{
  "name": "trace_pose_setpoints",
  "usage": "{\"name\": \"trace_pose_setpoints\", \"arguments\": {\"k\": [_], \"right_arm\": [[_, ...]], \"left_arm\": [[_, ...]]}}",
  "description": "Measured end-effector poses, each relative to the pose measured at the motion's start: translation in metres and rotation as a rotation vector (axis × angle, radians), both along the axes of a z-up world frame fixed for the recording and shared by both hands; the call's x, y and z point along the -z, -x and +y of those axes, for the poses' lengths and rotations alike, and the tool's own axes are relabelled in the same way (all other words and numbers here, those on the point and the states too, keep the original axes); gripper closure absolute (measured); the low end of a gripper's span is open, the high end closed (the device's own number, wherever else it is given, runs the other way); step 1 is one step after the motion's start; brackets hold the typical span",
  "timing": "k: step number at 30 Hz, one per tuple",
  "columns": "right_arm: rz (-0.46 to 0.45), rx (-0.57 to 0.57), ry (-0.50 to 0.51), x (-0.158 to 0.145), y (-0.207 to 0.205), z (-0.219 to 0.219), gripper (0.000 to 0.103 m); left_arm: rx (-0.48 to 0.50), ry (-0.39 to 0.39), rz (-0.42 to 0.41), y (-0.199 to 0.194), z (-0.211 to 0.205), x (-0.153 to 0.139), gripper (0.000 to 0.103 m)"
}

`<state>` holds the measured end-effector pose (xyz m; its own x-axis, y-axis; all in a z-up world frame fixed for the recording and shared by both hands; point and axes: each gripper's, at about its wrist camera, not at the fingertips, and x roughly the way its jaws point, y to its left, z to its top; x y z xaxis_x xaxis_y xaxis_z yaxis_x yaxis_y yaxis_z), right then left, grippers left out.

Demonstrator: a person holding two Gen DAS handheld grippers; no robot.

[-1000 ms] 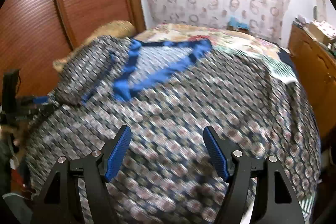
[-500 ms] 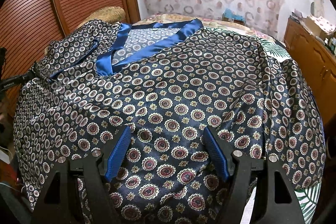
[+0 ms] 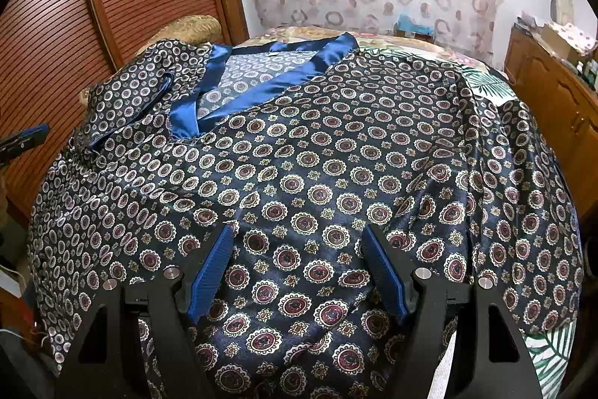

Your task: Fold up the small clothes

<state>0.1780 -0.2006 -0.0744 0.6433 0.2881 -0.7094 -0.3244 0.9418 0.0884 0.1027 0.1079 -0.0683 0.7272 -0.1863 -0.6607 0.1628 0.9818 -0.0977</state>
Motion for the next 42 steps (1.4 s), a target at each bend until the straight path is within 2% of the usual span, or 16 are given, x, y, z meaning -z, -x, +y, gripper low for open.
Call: {"name": "trace_pose_setpoints", "arguments": {"k": [5,6,7,9,19,23,25,30,34,38,42], "right_arm": [[-0.004,0.0,0.0,0.0,0.001,0.001,0.03],[-0.003,0.001,-0.001,0.001,0.002,0.001,0.03],[-0.003,0.002,0.0,0.001,0.002,0.001,0.03],[-0.004,0.001,0.003,0.001,0.003,0.002,0.03],[-0.028,0.024,-0.02,-0.003,0.008,-0.005,0.03],[-0.054,0.047,-0.011,-0.009,0.015,-0.012,0.03],[-0.069,0.066,-0.007,-0.013,0.022,-0.023,0.03],[-0.094,0.138,-0.017,-0.028,0.036,-0.063,0.03],[-0.102,0.231,0.006,-0.035,0.045,-0.103,0.03],[-0.077,0.333,0.042,-0.03,0.047,-0.145,0.03],[-0.016,0.385,0.01,-0.018,0.043,-0.174,0.03]], "left_arm": [[0.083,0.001,0.049,-0.027,-0.041,0.016,0.053],[0.093,0.005,0.06,-0.032,-0.047,0.02,0.049],[0.104,0.014,0.075,-0.04,-0.053,0.026,0.038],[0.119,0.024,0.099,-0.047,-0.062,0.033,0.027],[0.175,-0.028,0.139,-0.08,-0.106,0.045,0.026],[0.193,-0.08,0.151,-0.085,-0.119,0.056,0.025],[0.197,-0.116,0.139,-0.083,-0.124,0.057,0.023],[0.194,-0.116,0.144,-0.084,-0.128,0.058,0.02],[0.208,-0.122,0.151,-0.085,-0.13,0.059,0.012],[0.209,-0.122,0.152,-0.086,-0.13,0.059,0.011],[0.206,-0.121,0.154,-0.087,-0.129,0.06,0.01]]}}
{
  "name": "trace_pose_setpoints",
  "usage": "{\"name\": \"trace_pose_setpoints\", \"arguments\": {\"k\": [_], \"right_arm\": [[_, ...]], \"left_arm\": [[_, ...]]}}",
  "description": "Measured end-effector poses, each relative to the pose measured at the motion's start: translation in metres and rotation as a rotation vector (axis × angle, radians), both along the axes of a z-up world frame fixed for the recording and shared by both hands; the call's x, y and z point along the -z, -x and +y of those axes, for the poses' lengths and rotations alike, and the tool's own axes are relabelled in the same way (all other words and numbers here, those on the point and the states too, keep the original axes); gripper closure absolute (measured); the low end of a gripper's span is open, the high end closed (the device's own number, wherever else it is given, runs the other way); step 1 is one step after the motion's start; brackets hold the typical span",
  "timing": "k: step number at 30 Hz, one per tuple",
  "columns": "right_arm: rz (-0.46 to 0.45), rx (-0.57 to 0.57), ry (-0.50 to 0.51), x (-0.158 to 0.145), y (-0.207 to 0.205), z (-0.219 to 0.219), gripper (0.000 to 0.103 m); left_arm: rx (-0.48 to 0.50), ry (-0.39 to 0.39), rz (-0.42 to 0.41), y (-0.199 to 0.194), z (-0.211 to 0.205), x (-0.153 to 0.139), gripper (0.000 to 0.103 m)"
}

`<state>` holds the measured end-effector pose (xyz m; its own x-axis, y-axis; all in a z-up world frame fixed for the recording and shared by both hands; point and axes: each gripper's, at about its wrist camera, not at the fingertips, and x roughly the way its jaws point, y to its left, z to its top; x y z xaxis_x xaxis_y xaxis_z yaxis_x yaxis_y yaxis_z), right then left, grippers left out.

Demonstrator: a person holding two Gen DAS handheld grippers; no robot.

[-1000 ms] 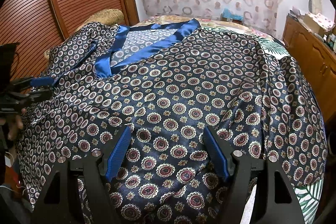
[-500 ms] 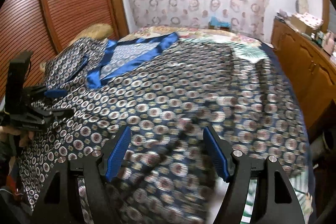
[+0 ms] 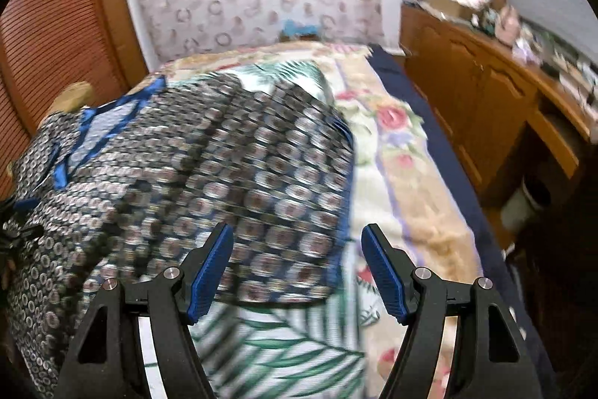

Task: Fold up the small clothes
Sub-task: 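Grasp the shirt's other side edge with the right gripper, then fold the held side over toward the V-neck with the right gripper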

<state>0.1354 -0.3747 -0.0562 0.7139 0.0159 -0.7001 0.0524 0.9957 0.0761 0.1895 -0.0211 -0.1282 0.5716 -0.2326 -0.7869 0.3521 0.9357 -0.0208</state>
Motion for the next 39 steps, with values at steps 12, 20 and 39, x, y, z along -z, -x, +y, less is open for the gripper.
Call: {"name": "trace_pose_setpoints", "arguments": {"k": [12,20,39], "right_arm": [[0.089,-0.012,-0.174,0.01,-0.024,-0.032,0.059],[0.085,-0.008,-0.063,-0.006,-0.02,-0.038,0.095],[-0.222,-0.346,-0.025,-0.105,0.0,0.105,0.098]], "left_arm": [[-0.001,0.001,0.0,0.0,0.0,0.0,0.009],[-0.039,-0.001,-0.067,0.01,0.005,-0.009,0.009],[-0.113,0.119,-0.253,0.061,0.025,-0.066,0.009]]}}
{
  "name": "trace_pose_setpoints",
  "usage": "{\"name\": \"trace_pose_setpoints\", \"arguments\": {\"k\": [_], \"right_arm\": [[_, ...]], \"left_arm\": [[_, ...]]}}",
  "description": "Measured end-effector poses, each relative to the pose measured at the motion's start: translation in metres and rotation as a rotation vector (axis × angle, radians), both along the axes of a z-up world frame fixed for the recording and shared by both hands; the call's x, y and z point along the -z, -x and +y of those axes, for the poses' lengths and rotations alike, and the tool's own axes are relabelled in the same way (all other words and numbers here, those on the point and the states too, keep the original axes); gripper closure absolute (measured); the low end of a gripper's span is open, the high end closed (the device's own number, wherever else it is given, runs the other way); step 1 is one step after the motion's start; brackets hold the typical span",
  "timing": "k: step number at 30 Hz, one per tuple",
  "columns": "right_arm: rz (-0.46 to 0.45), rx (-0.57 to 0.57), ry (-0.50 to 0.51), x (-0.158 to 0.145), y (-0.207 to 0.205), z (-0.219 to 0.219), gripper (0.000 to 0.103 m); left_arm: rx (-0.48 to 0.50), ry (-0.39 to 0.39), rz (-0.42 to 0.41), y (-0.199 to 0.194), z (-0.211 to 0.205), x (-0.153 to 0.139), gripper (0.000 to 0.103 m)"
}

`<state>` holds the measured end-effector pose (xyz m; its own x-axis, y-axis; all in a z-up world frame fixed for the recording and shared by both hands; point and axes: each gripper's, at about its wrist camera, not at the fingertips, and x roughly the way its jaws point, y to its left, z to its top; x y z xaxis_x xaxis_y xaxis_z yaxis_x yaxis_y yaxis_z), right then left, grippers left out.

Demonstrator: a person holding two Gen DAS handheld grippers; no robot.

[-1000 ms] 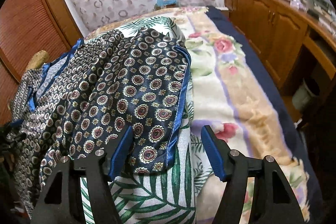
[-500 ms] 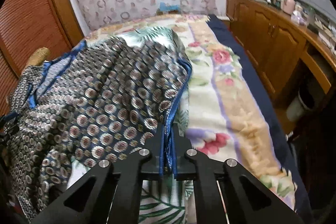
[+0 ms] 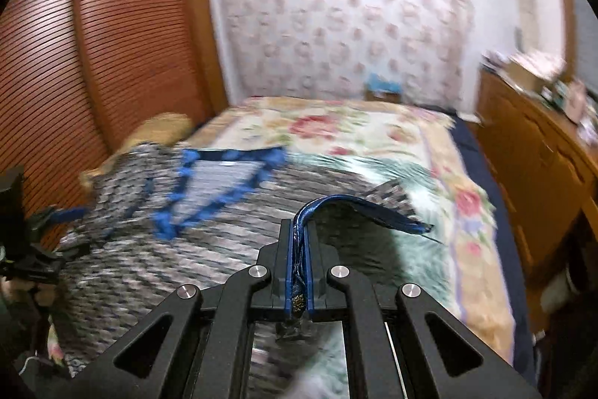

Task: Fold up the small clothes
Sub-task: 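Fold the held side over toward the V-neck with the right gripper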

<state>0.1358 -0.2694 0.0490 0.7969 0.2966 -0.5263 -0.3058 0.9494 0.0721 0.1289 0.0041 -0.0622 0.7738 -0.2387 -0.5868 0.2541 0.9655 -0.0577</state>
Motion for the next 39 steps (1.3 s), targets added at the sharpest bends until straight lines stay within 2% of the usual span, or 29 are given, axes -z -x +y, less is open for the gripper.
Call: {"name": "trace_pose_setpoints", "arguments": {"k": [2,4,7,8,9,15,19,23,28,34,37,39], "right_arm": [[0.008,-0.064,0.005,0.002,0.001,0.027,0.098],[0.018,-0.083,0.036,0.008,0.002,0.047,0.098],[0.038,-0.095,0.084,0.019,0.001,0.065,0.073],[0.043,-0.101,0.078,0.02,-0.004,0.065,0.056],[0.044,-0.097,0.069,0.021,-0.01,0.063,0.051],[0.056,-0.022,0.039,0.019,-0.019,0.037,0.05],[0.125,0.006,0.057,0.032,-0.035,0.034,0.05],[0.228,-0.003,0.013,0.048,-0.065,0.042,0.051],[0.305,-0.043,-0.052,0.062,-0.101,0.057,0.051],[0.364,-0.055,-0.008,0.077,-0.133,0.082,0.058],[0.358,-0.074,-0.006,0.079,-0.139,0.086,0.076],[0.343,-0.079,0.001,0.076,-0.145,0.091,0.093]], "left_arm": [[-0.002,0.017,0.005,0.001,0.002,0.001,0.009],[0.0,0.027,0.006,0.003,0.004,0.002,0.009],[0.002,0.038,0.012,0.003,0.006,0.006,0.009],[-0.002,0.035,0.013,0.003,0.007,0.007,0.009],[-0.003,0.036,0.013,0.004,0.007,0.008,0.009],[-0.004,0.053,0.014,0.005,0.012,0.01,0.009],[-0.011,0.052,0.018,0.002,0.015,0.011,0.009],[-0.013,0.046,0.021,-0.001,0.019,0.012,0.009],[-0.021,0.034,0.025,-0.006,0.024,0.013,0.009],[-0.026,0.035,0.029,-0.011,0.029,0.015,0.009],[-0.031,0.039,0.028,-0.015,0.033,0.016,0.009],[-0.034,0.043,0.026,-0.018,0.035,0.014,0.009]]}}
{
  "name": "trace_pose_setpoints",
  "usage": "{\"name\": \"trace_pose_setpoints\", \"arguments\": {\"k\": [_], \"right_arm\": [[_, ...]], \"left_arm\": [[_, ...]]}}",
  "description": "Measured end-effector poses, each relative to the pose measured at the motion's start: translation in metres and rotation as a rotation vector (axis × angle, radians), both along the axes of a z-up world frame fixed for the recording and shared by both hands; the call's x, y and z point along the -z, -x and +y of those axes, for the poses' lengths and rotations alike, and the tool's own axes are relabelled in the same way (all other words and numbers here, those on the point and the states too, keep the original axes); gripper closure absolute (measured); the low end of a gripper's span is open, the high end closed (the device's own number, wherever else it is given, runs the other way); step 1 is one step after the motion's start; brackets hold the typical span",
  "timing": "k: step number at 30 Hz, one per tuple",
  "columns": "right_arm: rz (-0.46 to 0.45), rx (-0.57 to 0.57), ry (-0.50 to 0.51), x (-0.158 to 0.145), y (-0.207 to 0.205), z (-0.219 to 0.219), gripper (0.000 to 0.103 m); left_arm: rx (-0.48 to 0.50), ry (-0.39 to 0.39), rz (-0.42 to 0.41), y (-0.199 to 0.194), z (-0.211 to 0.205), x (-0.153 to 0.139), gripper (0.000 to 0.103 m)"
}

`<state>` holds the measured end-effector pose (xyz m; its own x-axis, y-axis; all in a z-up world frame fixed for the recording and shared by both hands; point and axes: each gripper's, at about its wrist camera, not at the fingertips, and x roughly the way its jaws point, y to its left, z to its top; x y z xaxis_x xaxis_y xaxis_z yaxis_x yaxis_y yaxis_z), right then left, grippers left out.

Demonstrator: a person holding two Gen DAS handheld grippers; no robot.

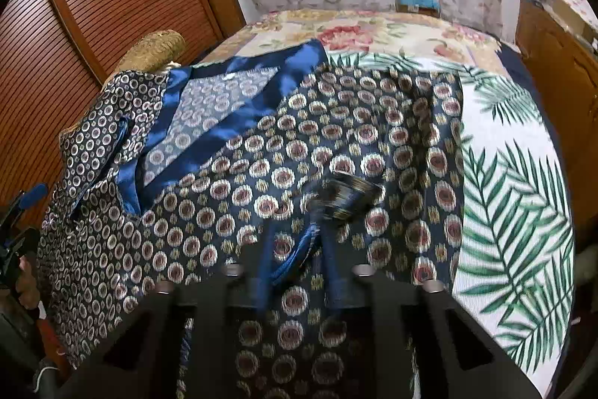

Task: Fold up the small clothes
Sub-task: 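Fold the held side over toward the V-neck with the right gripper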

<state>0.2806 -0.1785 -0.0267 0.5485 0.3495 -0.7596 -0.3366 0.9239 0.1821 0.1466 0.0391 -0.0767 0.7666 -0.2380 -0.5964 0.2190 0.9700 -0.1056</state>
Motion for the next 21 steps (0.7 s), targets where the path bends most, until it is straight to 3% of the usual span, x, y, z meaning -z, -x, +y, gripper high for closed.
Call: {"name": "trace_pose_setpoints", "arguments": {"k": [9,10,11,12,14,21], "right_arm": [[-0.09,-0.148,-0.02,-0.01,-0.015,0.046,0.097],[-0.088,-0.165,-0.019,-0.01,-0.019,0.053,0.094],[-0.072,-0.179,-0.019,-0.008,-0.025,0.06,0.082],[-0.062,-0.185,-0.018,-0.006,-0.03,0.065,0.061],[-0.064,-0.17,-0.016,-0.001,-0.04,0.066,0.047],[-0.101,-0.088,0.0,0.002,-0.042,0.04,0.047]], "left_arm": [[-0.031,0.001,-0.002,-0.019,0.017,-0.004,0.009],[-0.036,0.0,0.001,-0.022,0.019,-0.003,0.009],[-0.04,-0.001,0.005,-0.024,0.02,-0.003,0.009],[-0.045,-0.002,0.008,-0.027,0.022,-0.003,0.009],[-0.052,-0.007,0.015,-0.033,0.027,-0.002,0.009],[-0.089,-0.041,0.011,-0.049,0.047,-0.009,0.009]]}}
